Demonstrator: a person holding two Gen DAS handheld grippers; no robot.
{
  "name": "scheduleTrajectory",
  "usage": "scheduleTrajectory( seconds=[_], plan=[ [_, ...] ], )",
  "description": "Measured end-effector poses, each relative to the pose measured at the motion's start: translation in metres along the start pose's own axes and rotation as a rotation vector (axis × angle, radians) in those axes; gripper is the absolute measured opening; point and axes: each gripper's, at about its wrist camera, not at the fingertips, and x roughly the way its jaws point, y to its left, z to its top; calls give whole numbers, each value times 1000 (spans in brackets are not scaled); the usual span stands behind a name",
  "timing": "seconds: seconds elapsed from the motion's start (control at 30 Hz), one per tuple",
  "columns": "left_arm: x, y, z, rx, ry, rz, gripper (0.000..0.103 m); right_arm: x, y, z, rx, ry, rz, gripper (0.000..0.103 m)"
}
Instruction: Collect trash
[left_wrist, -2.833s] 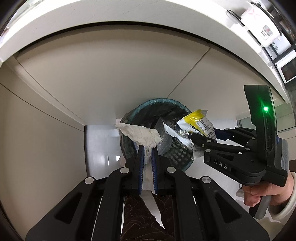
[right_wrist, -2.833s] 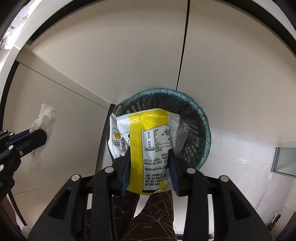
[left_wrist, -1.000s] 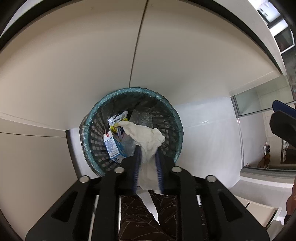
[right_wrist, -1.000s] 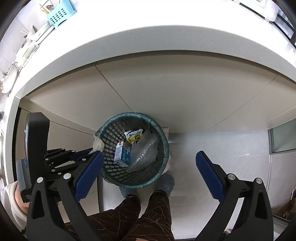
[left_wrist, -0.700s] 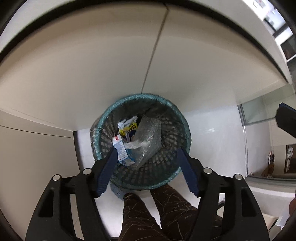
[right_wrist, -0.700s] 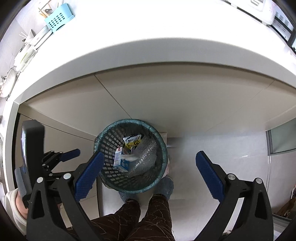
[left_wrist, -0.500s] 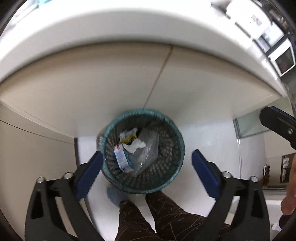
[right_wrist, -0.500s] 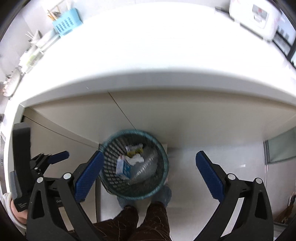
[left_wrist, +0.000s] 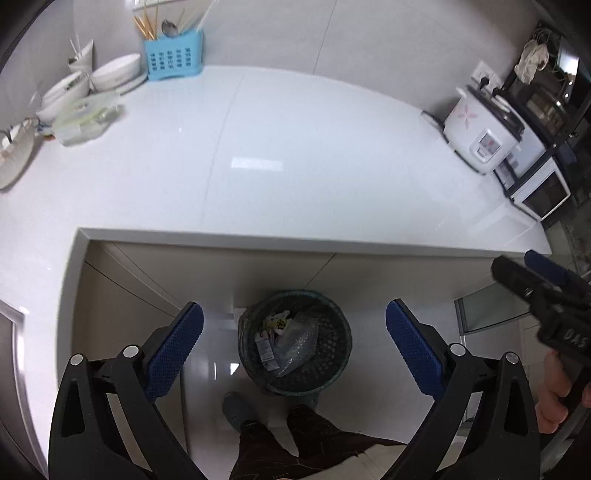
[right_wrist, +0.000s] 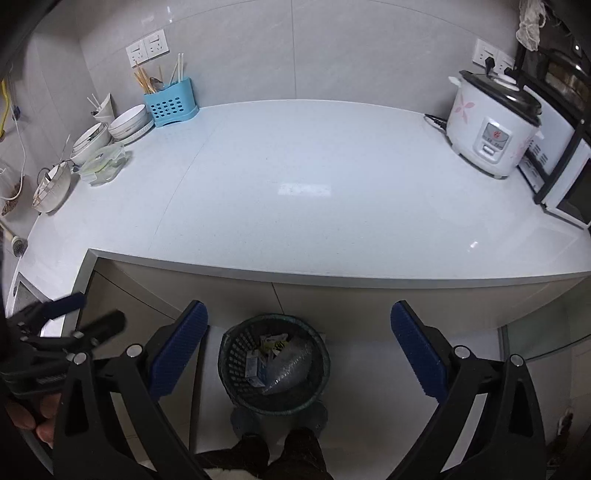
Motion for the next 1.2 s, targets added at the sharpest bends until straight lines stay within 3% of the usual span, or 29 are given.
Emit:
scheduleTrajectory(
  seconds=[0.1, 0.23, 0.37, 0.57, 1.2],
  plan=[
    [-28, -5, 8, 13, -32, 3, 97, -20, 0, 6, 14, 1, -4, 95],
    [-47, -10, 16, 20, -18, 10, 97, -39, -6, 9, 42, 1, -40, 95],
    [-58, -15, 18, 33, -7, 40, 97, -47, -5, 11, 18, 12, -24, 95],
    [-54, -17, 19, 37, -9, 90, 97, -47, -2, 11, 13, 20, -31, 95],
    [-45, -15, 20, 40, 17, 69, 97, -40, -2, 11, 37, 40, -8, 95]
  ],
)
